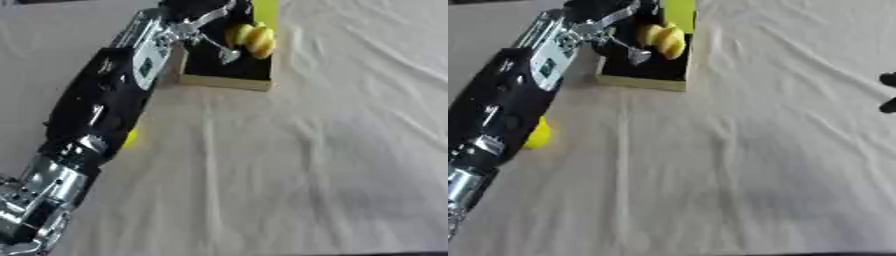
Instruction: Pick up objects on the table and place them in the box.
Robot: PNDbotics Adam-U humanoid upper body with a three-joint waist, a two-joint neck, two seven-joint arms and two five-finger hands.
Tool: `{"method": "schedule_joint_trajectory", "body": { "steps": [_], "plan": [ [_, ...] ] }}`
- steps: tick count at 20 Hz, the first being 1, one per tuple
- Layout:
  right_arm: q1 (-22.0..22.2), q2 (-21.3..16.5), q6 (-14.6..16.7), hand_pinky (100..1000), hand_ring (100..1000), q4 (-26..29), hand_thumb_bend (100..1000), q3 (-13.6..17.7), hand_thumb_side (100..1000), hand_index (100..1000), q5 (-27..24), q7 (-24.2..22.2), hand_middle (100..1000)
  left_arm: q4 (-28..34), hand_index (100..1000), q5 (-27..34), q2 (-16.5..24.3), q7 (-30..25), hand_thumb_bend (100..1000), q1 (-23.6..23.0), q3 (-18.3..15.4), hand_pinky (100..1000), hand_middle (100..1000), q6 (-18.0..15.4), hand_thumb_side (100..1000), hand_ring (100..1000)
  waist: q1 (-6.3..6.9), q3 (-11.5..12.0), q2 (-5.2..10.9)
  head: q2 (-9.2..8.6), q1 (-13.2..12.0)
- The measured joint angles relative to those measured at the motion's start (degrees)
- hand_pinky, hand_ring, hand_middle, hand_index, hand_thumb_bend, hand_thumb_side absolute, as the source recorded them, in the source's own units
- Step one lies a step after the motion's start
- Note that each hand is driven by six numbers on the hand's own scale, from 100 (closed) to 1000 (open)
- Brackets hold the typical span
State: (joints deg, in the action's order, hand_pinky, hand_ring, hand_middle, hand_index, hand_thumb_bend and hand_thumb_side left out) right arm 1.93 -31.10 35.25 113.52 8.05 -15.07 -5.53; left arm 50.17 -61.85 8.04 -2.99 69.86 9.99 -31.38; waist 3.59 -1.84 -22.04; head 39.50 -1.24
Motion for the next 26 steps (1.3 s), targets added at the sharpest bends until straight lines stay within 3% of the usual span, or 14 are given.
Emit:
{"method": "schedule_joint_trajectory", "body": {
  "steps": [6,8,9,12,14,19,21,22,23,26],
  "plan": [
    [-0.2,0.09,-0.54,1000,864,0.0,100,0.0,470,771,0.23,-0.54,563,-1.02,614,-4.7,0.0,3.68,210,0.08,-0.4,598,493,2.68,100,550,0.29,-0.2,-0.5,-0.55,-0.22],
    [-0.2,0.12,-0.61,1000,864,0.0,100,0.0,470,771,0.32,-0.61,563,-1.37,741,-5.38,0.0,4.18,305,0.08,-0.4,704,601,3.11,100,661,0.3,-0.21,-0.53,-0.55,-0.24],
    [-0.2,0.14,-0.62,1000,864,0.0,100,0.0,470,771,0.32,-0.62,563,-1.52,846,-5.71,0.0,4.18,327,0.08,-0.39,792,717,3.12,100,769,0.31,-0.21,-0.53,-0.55,-0.24],
    [-0.17,0.16,-0.65,1000,864,0.0,100,0.0,470,771,0.32,-0.64,562,-1.74,952,-6.32,0.05,3.53,375,0.08,-0.39,914,834,2.64,100,890,0.33,-0.21,-0.53,-0.55,-0.23],
    [-0.12,0.16,-0.66,1000,864,0.0,100,0.0,470,771,0.32,-0.65,562,-1.5,956,-6.65,0.17,3.14,425,0.06,-0.4,938,846,2.39,107,912,0.37,-0.21,-0.53,-0.53,-0.19],
    [0.15,0.42,-0.72,1000,865,0.0,100,0.02,470,771,0.37,-0.66,562,1.41,954,-6.71,2.0,2.06,450,-0.28,-1.16,938,847,3.73,143,917,0.51,-0.09,-0.51,-0.2,-0.14],
    [0.31,0.58,-0.74,1000,865,0.0,100,0.03,470,772,0.41,-0.64,562,2.82,940,-6.08,3.01,1.21,388,-0.34,-1.41,919,830,4.48,100,903,0.52,0.14,-0.39,-0.13,-0.08],
    [0.48,0.58,-0.74,1000,865,0.0,100,0.04,488,772,0.43,-0.61,562,3.69,930,-5.39,3.65,0.84,202,-0.43,-1.44,900,818,4.81,109,888,0.53,0.26,-0.25,0.04,0.0],
    [0.66,0.58,-0.73,1000,865,0.0,100,0.07,470,772,0.5,-0.52,562,4.91,930,-4.34,4.48,0.46,359,-0.6,-1.47,900,817,5.14,100,888,0.53,0.39,-0.11,0.26,0.16],
    [1.32,0.58,-0.62,1000,865,0.0,100,0.44,470,772,0.89,-0.14,562,9.63,918,0.64,8.3,-1.29,326,-1.77,-1.18,884,797,6.05,100,870,0.81,0.89,0.19,0.6,0.81]
  ]
}}
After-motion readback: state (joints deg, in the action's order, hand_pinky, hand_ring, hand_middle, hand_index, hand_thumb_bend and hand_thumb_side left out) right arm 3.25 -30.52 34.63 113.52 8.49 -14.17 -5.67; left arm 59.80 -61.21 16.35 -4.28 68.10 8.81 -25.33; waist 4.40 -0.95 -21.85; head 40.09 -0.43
